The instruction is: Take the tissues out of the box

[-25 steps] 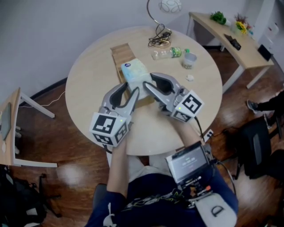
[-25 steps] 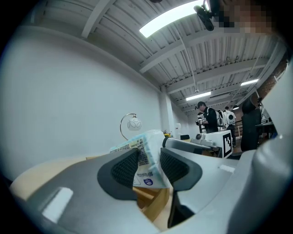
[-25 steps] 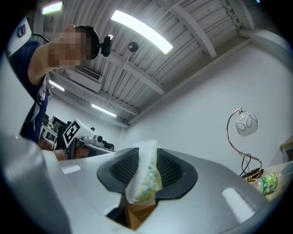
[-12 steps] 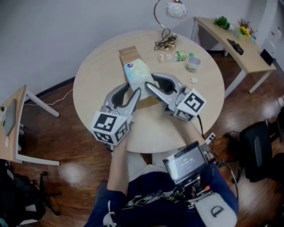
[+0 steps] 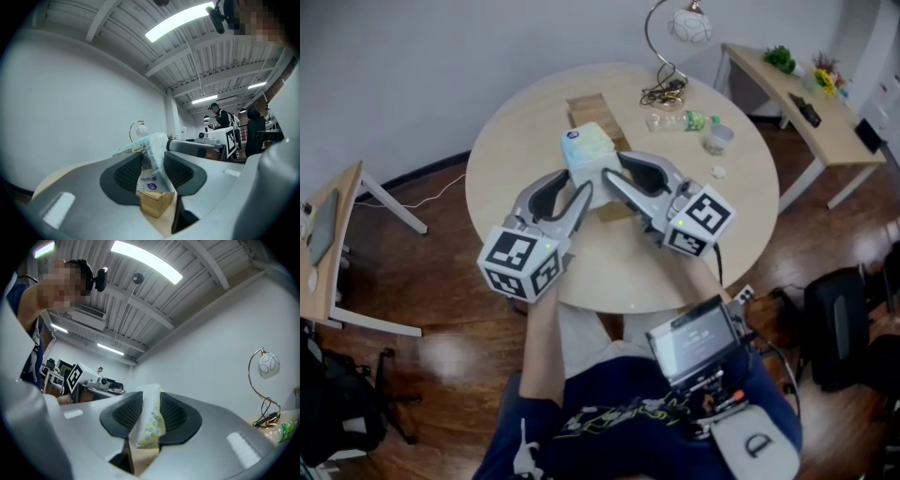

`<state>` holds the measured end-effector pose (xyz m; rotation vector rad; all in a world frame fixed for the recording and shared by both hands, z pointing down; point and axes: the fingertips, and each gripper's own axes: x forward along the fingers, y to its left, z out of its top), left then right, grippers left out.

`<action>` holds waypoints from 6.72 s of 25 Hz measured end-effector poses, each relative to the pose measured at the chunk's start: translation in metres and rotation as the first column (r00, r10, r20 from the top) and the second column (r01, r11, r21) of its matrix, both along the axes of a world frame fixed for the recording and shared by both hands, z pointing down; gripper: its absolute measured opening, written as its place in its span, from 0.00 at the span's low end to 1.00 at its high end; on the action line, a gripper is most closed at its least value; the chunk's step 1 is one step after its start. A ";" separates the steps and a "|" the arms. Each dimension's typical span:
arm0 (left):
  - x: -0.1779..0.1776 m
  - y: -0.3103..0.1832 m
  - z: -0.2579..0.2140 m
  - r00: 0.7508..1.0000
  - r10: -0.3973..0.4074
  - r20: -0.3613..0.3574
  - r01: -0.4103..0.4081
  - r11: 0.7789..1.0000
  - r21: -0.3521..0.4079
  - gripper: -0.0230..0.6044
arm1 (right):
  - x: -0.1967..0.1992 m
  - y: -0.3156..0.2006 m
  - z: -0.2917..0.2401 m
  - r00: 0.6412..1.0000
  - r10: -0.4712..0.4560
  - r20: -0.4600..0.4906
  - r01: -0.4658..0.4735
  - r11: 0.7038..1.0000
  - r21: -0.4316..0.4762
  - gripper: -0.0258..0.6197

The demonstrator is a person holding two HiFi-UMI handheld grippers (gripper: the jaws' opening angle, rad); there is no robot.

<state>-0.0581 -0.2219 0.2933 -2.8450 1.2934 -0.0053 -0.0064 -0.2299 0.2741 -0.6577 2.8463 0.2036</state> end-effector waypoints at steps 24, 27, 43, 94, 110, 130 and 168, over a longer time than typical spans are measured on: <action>-0.065 0.026 0.053 0.997 -0.077 0.033 0.079 0.993 -0.083 0.29 | -0.067 0.020 0.051 0.992 -0.099 -0.083 0.088 0.987 -0.132 0.20; -0.071 0.027 0.059 0.996 -0.086 0.032 0.089 0.992 -0.091 0.29 | -0.074 0.020 0.057 0.990 -0.104 -0.091 0.090 0.985 -0.148 0.20; -0.099 0.028 0.106 0.996 -0.091 0.006 0.091 0.988 -0.128 0.29 | -0.103 0.019 0.104 0.983 -0.116 -0.146 0.083 0.973 -0.214 0.20; -0.104 0.019 0.154 0.985 -0.127 0.121 0.138 0.986 -0.093 0.28 | -0.106 0.016 0.153 0.918 -0.031 -0.395 -0.025 0.990 -0.135 0.20; -0.119 0.024 0.149 0.962 -0.233 0.140 0.246 0.965 -0.087 0.19 | -0.101 0.023 0.135 0.928 0.053 -0.369 -0.055 0.998 0.006 0.09; -0.087 0.062 0.132 0.986 -0.155 0.063 0.160 0.985 -0.071 0.04 | -0.093 0.027 0.122 0.965 -0.026 -0.260 0.004 0.997 -0.083 0.04; -0.015 0.058 0.109 0.994 0.058 -0.097 -0.054 0.998 0.036 0.04 | 0.031 0.031 0.139 0.989 -0.060 -0.135 0.022 0.963 -0.268 0.04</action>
